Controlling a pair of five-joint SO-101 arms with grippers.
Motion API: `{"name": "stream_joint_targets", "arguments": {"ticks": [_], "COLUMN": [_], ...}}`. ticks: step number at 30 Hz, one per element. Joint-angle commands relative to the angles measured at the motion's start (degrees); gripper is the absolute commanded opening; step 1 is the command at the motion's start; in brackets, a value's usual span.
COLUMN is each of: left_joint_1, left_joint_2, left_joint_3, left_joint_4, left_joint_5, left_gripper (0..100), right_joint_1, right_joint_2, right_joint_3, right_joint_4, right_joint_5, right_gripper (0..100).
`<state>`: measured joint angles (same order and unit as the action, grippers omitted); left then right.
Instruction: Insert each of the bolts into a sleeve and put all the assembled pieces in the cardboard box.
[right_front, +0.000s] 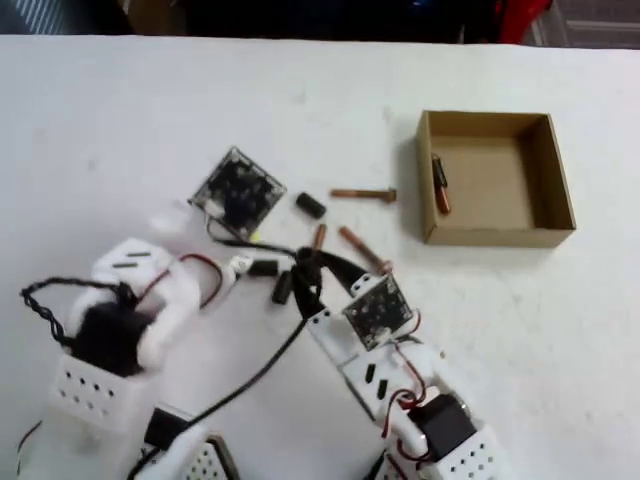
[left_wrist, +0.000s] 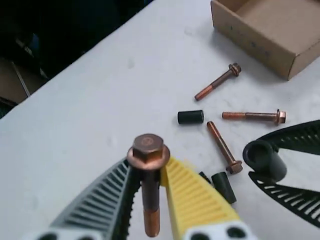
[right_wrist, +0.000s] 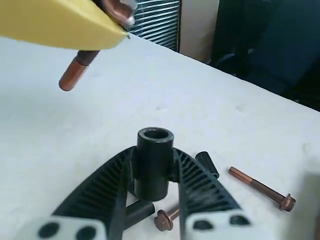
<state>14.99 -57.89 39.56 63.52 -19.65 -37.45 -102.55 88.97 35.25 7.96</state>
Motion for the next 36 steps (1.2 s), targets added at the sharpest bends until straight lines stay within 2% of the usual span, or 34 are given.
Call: {"name": "stream_joint_targets", "arguments": {"ticks": [1,9,17,19,25,29,36], "left_joint_1": [1.2,4.0,9.6,9.3,8.0,8.3,8.4], "left_joint_2": [-5.6,-18.3,-27.3,-27.4,-27.3,-27.5,-27.6], "left_joint_3": [3.7,13.5,17.9,17.6,17.1,16.9,16.5], "left_joint_4": [-7.8,-18.4,-19.6,-19.8,-23.1,-23.7,-25.4], "left_joint_5": [0.8,1.3,1.8,5.9,26.7,29.8,32.4], "left_gripper": [2,2,2,2,2,2,2], "right_joint_1": [0.7,0.7,3.6,4.0,3.7,3.6,2.1], "right_joint_2": [-0.6,-0.6,-0.6,-0.6,-0.6,-0.6,-0.2], "right_joint_3": [-0.5,-0.5,-0.4,-0.4,-0.4,-0.5,-0.4], "right_joint_4": [0.2,0.2,0.3,1.4,1.3,-0.8,-8.0], "right_joint_5": [-0.4,-0.6,-0.7,-0.8,-2.5,-8.7,-8.1], "right_gripper": [1.7,1.7,1.7,1.7,1.7,1.7,2.1]}}
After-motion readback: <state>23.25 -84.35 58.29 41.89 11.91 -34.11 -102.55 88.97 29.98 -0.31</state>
